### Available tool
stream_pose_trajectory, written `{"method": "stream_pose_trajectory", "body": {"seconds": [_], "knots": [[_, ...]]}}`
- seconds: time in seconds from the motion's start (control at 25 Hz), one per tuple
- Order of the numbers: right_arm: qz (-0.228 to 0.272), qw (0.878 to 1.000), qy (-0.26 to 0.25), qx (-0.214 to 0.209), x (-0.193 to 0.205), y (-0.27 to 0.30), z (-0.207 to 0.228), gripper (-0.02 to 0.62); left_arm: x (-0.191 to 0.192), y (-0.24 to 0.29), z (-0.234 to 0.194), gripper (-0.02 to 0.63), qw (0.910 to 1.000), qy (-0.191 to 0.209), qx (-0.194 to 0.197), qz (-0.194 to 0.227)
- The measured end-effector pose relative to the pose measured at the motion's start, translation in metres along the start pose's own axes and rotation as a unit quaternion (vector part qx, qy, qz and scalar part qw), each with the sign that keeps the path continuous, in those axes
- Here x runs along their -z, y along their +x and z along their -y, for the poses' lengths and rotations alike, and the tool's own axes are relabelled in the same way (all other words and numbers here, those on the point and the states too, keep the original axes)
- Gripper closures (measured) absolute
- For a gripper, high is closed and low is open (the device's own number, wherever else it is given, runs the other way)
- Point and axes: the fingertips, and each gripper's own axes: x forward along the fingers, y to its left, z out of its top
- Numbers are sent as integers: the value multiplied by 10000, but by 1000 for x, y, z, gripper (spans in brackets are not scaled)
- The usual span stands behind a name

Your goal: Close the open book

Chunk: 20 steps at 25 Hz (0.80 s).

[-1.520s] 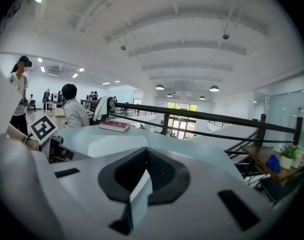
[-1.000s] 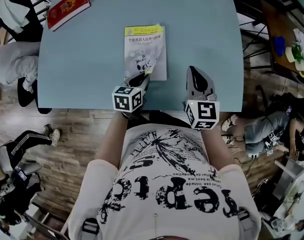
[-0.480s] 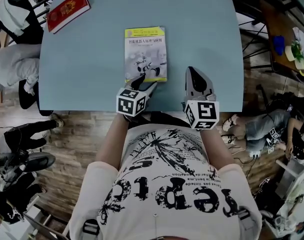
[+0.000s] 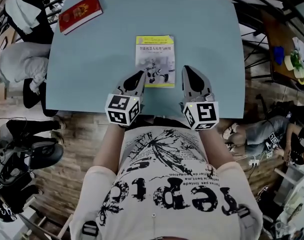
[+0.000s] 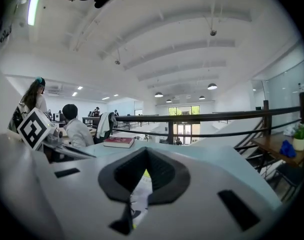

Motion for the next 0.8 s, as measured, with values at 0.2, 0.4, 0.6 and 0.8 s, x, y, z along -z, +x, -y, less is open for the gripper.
{"method": "stream_pose_trajectory", "body": {"seconds": [0.2, 0.4, 0.6, 0.8], "knots": [[373, 9992, -148, 34, -29, 3, -17, 586, -59, -31, -11, 588, 9974, 166, -30, 698], [684, 9972, -282, 59, -54, 6, -32, 586, -111, -66, -9, 588, 9877, 691, 61, 1400], [731, 9967, -353, 8, -64, 12, -47, 586, -125, -77, -10, 588, 9825, 864, 173, 1641], [771, 9960, -457, -39, -68, 16, -54, 586, -130, -80, -16, 588, 9801, 1029, 10, 1699]]}}
